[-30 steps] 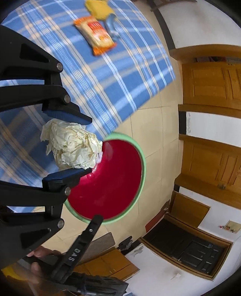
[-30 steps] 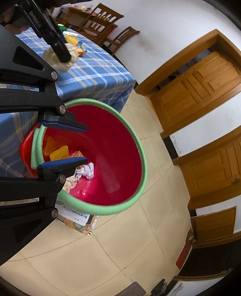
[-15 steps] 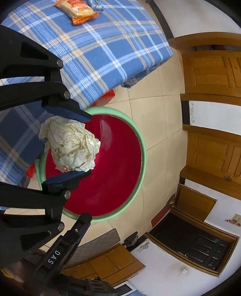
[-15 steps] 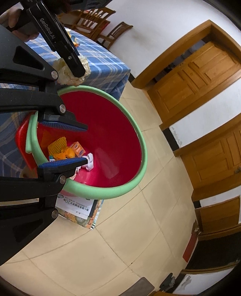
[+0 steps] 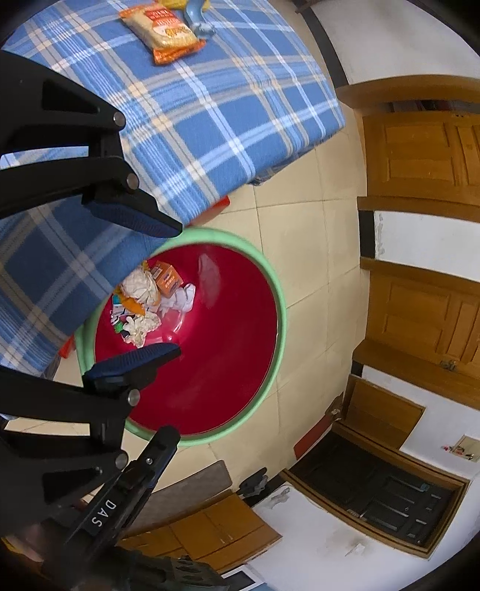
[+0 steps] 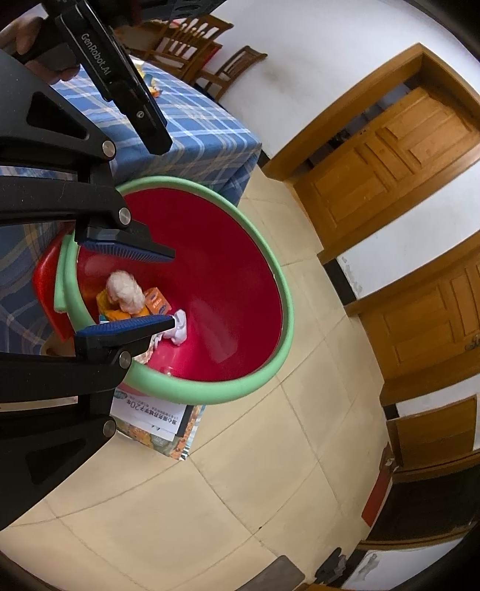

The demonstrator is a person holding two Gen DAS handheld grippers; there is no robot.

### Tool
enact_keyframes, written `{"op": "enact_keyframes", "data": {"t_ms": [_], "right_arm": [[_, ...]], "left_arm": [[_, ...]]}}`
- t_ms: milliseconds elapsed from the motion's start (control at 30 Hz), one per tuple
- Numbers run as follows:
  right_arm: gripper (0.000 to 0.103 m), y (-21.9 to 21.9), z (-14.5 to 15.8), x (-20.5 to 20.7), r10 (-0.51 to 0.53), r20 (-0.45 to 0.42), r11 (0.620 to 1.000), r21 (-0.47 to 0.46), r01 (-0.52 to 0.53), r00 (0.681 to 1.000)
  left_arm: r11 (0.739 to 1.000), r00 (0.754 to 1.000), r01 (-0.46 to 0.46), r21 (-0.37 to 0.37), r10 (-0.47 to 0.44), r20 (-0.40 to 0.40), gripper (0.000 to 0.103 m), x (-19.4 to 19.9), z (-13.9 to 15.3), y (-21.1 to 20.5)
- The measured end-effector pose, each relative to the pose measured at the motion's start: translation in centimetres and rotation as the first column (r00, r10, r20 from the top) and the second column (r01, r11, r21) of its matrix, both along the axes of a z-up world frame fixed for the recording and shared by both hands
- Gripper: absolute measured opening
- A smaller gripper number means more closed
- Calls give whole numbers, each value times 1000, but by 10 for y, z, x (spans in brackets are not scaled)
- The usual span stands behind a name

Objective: Collect trash
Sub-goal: 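Open the left gripper to drop the crumpled paper into the bin, then move both open grippers back over the table toward the remaining items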

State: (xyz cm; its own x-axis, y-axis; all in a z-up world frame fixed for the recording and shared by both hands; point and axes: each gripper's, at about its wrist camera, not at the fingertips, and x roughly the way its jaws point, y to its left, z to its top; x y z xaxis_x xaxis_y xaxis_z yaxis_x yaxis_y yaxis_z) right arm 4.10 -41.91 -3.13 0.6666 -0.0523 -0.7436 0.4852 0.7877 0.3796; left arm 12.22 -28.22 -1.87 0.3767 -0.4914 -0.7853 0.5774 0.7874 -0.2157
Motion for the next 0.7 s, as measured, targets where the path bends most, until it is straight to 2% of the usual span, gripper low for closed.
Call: {"op": "enact_keyframes", "data": {"t_ms": [300, 400, 700], "right_arm": [[34, 18, 10, 6, 41, 3, 999, -22, -41, 999], [42, 26, 14, 9, 63, 6, 998, -29, -62, 998], [43, 55, 21, 25, 143, 4, 989, -44, -142, 990]], "left_arm": [[997, 997, -80, -22, 81, 15, 60, 4, 10, 38], [993, 993, -113, -24, 113, 21, 60, 7, 13, 53], [974, 972, -227, -21, 228, 52, 61, 20, 22, 109]]}}
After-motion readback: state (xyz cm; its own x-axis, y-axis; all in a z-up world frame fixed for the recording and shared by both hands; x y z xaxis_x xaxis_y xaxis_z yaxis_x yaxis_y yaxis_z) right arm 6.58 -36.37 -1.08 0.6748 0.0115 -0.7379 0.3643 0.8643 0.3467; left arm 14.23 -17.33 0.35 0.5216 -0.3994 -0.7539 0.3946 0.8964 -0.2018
